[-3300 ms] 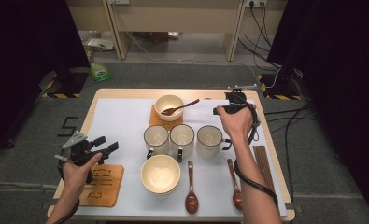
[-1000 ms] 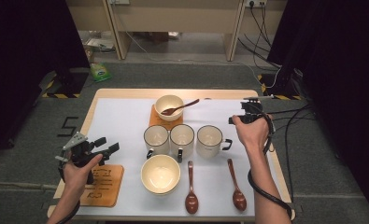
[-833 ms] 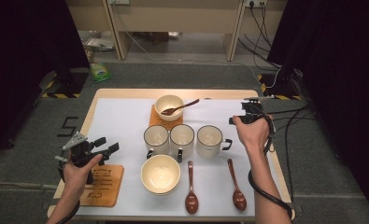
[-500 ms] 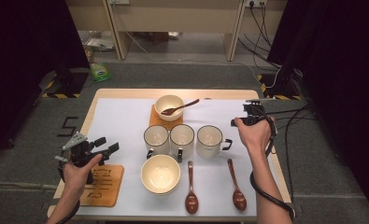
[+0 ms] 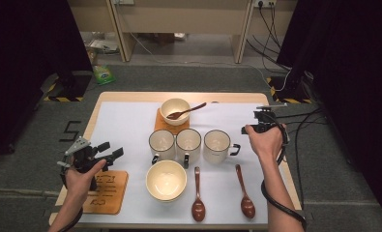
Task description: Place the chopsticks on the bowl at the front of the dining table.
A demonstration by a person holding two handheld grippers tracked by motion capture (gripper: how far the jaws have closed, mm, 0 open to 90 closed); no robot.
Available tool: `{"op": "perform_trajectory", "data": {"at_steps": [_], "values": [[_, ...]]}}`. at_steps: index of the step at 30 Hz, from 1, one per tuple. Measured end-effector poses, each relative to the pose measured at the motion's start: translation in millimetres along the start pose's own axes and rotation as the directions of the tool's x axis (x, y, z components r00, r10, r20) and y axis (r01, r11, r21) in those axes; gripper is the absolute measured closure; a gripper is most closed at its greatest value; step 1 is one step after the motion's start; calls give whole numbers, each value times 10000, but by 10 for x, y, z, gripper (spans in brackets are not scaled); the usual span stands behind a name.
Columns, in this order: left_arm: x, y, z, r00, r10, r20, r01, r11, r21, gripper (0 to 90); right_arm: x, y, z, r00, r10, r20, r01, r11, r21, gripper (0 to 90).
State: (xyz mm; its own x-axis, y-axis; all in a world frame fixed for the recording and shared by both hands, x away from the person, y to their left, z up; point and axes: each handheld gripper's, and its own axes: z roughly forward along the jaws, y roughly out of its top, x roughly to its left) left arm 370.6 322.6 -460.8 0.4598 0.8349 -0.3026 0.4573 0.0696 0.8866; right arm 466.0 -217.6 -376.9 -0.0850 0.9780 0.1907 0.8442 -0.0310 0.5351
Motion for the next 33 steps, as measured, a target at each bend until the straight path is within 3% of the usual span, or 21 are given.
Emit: {"op": "perform_trajectory", "data": {"at_steps": [33], "values": [[12,3,-12,10000,-8,-44,8,10000,9,233,-264,-186,165,9992,248,308,-266,9978,601,511]]}}
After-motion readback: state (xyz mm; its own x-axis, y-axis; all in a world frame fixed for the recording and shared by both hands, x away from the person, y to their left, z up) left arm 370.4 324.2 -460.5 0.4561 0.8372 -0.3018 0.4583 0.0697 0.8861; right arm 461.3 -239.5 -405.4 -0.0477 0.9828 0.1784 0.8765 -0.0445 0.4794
